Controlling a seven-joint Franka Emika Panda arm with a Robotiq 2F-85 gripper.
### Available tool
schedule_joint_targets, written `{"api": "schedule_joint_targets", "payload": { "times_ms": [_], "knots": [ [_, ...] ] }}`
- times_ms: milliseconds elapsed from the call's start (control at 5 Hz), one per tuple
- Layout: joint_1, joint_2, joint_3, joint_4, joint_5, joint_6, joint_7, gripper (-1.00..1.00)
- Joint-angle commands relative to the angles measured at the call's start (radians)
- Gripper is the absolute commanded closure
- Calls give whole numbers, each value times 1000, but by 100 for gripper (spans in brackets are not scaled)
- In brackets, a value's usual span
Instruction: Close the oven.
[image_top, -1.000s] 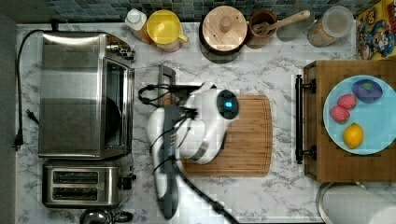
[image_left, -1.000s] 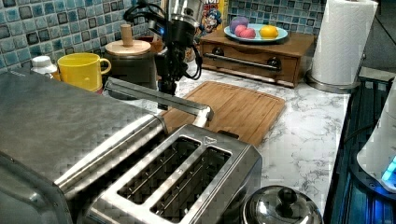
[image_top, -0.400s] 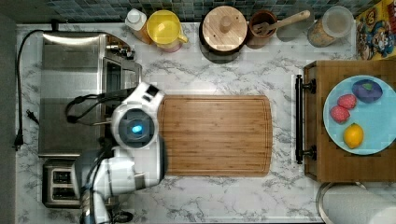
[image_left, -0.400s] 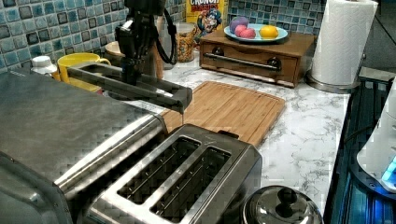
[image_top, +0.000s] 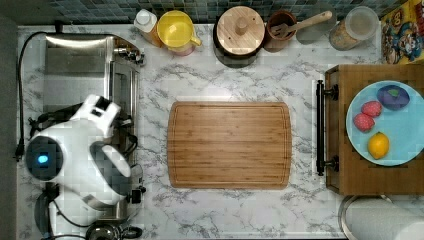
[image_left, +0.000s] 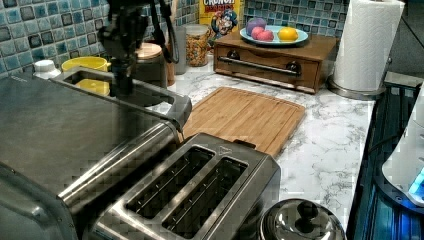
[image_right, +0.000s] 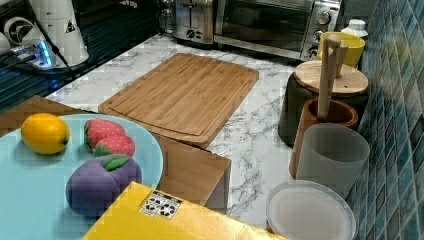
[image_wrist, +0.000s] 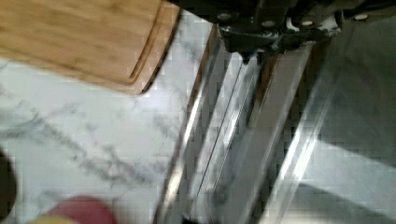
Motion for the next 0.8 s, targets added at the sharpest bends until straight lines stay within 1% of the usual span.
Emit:
{"api": "schedule_joint_targets", "payload": {
  "times_ms": [200, 400, 600, 800],
  "knots": [
    [18, -68, 6, 66, 40, -2, 151, 100],
    [-69, -273, 4, -91, 468, 130, -155, 100],
    [-34, -265, -39, -7, 448, -8, -94, 100],
    [-55, -267, -20, -7, 453, -9, -98, 100]
  ]
}}
